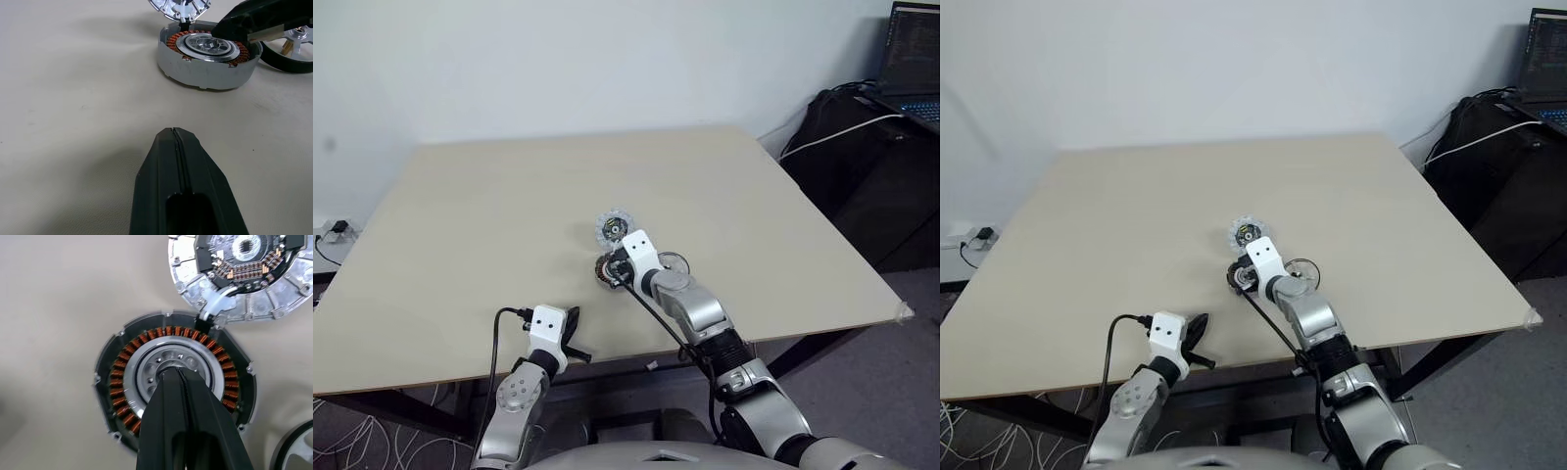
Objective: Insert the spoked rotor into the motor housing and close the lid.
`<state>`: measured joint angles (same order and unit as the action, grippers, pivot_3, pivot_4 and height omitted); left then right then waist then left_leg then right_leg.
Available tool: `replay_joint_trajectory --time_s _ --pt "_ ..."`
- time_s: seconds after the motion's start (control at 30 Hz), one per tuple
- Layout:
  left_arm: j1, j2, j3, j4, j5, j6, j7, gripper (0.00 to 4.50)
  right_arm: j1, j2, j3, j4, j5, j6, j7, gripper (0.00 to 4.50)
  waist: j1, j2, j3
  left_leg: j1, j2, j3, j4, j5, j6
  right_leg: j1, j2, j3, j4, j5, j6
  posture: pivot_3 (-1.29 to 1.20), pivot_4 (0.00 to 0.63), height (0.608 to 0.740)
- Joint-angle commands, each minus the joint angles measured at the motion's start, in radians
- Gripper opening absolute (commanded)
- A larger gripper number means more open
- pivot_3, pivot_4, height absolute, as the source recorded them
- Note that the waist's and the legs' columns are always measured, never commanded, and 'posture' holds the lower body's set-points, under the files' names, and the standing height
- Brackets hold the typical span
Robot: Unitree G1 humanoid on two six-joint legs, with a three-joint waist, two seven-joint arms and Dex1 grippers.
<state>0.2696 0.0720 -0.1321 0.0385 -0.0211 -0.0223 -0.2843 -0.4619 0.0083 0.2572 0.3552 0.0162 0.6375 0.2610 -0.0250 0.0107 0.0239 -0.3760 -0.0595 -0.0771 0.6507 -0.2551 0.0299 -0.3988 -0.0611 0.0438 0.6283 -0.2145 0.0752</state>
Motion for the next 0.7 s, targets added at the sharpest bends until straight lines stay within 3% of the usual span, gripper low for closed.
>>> replay_joint_trajectory --time_s 0.03,0.7 --pt "-0.012 -0.001 -0.006 -0.047 -0.008 -0.004 0.003 0.0 -0.045 0.011 -0.021 0.024 -0.006 -0.04 -0.009 0.02 0.0 0.0 0.0 0.0 0.0 0.0 0.0 0.0 0.0 0.0 0.0 0.0 0.0 0.0 0.0 0.0 0.0 0.74" --pt "-0.022 0.003 -0.006 -0.032 -0.011 -0.003 -0.004 0.0 0.034 -0.01 -0.001 -0.168 0.008 0.017 0.042 0.02 -0.001 0.002 -0.001 0.0 0.0 0.0 -0.001 0.001 0.001 0.0 0.0 0.0 0.0 -0.001 0.002 0.0 0.0 0.74"
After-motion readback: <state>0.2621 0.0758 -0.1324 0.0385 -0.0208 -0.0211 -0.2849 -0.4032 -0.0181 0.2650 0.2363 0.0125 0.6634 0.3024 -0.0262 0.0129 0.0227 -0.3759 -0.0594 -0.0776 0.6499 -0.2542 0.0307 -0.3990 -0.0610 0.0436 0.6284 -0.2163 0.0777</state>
